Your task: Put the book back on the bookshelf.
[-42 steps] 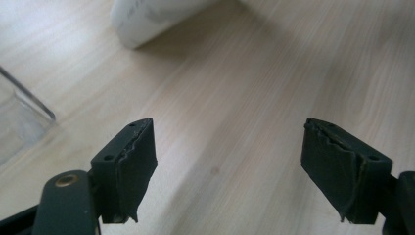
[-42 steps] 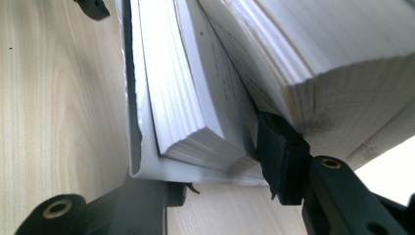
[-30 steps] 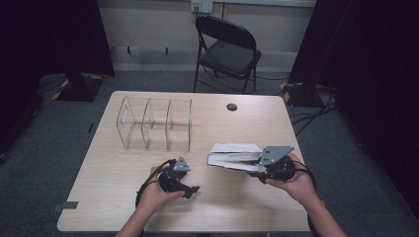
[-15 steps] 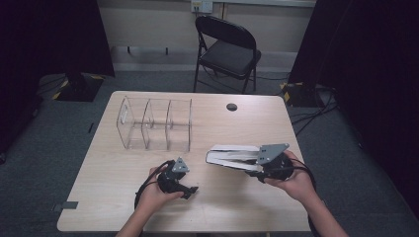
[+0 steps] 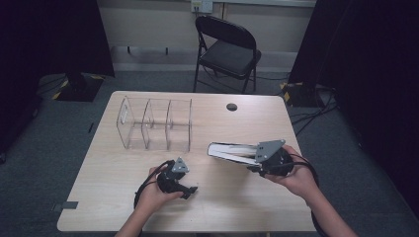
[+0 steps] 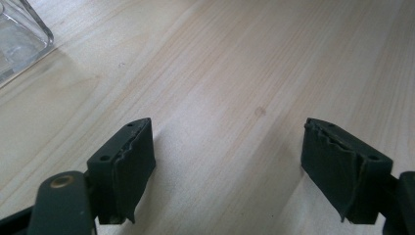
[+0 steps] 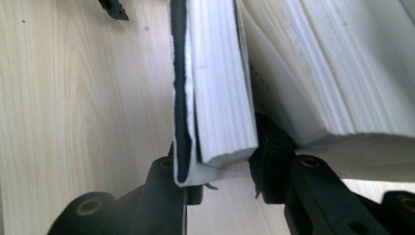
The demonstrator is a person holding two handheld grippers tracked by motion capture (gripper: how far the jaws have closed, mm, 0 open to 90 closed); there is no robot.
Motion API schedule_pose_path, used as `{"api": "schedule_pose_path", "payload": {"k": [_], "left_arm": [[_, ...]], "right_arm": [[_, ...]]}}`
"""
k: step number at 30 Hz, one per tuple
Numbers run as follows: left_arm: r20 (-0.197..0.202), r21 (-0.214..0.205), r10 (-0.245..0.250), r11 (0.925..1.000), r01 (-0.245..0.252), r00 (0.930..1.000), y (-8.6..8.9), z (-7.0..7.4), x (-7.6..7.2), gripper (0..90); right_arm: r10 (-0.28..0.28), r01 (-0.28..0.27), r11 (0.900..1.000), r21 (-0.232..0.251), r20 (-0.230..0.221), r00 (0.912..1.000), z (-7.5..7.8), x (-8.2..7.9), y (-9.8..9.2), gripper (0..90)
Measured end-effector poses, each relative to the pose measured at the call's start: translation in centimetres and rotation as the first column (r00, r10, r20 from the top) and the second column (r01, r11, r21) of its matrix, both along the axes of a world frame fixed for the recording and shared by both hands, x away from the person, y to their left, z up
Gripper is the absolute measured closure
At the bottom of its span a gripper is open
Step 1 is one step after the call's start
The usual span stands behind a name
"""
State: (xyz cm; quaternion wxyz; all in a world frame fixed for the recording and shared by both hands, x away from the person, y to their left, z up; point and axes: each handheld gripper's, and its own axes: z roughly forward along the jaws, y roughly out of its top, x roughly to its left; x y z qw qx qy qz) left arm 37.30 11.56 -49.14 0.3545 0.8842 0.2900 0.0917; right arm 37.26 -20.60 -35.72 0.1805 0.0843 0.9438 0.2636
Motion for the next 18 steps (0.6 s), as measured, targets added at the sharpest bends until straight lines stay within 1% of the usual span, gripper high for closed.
{"api": "schedule_pose_path", "payload": {"k": [2,5,6,8,9,10,12,13,15,18], "left_arm": [[0.000,0.001,0.001,1.0000,-0.001,1.0000,0.0,0.0,0.0,19.9],[-0.001,0.004,0.004,1.0000,-0.004,1.0000,0.0,0.0,0.0,20.0],[-0.002,0.005,0.004,1.0000,-0.004,1.0000,0.0,0.0,0.0,20.0],[0.005,0.011,0.003,0.9999,-0.003,1.0000,0.1,0.0,0.0,20.1],[0.005,0.006,0.007,1.0000,-0.008,1.0000,0.1,0.0,0.0,20.0],[0.005,0.015,0.005,0.9999,-0.006,1.0000,0.1,0.0,0.0,19.9],[-0.001,0.007,0.010,0.9999,-0.010,1.0000,0.0,0.0,-0.1,19.6],[-0.002,0.019,0.003,0.9998,-0.003,1.0000,0.0,0.1,-0.1,19.6],[-0.002,0.023,0.003,0.9997,-0.003,1.0000,0.0,0.2,-0.1,20.2],[-0.009,0.018,0.005,0.9998,-0.004,1.0000,0.0,0.2,-0.1,20.9]], "right_arm": [[0.004,-0.004,1.0000,-0.008,0.000,1.0000,0.1,-0.1,0.0,70.4],[0.038,-0.038,0.9993,0.005,0.005,0.9993,0.3,-0.2,-0.1,71.5],[0.037,-0.037,0.9992,0.013,0.002,0.9993,0.3,-0.4,-0.1,71.7],[0.049,-0.049,0.9987,0.013,0.001,0.9988,0.5,-0.6,-0.2,72.1],[0.058,-0.058,0.9982,0.013,0.001,0.9983,0.5,-0.7,-0.2,72.2],[0.062,-0.062,0.9980,0.015,0.002,0.9981,0.5,-0.7,-0.2,72.3],[0.066,-0.066,0.9975,0.023,-0.006,0.9978,0.6,-0.8,-0.3,72.4],[0.071,-0.070,0.9972,0.025,-0.011,0.9974,0.7,-0.9,-0.3,72.5],[0.079,-0.079,0.9965,0.026,-0.018,0.9967,0.8,-0.9,-0.4,72.7],[0.078,-0.077,0.9967,0.024,-0.043,0.9960,1.2,-0.8,-0.4,73.8]]}}
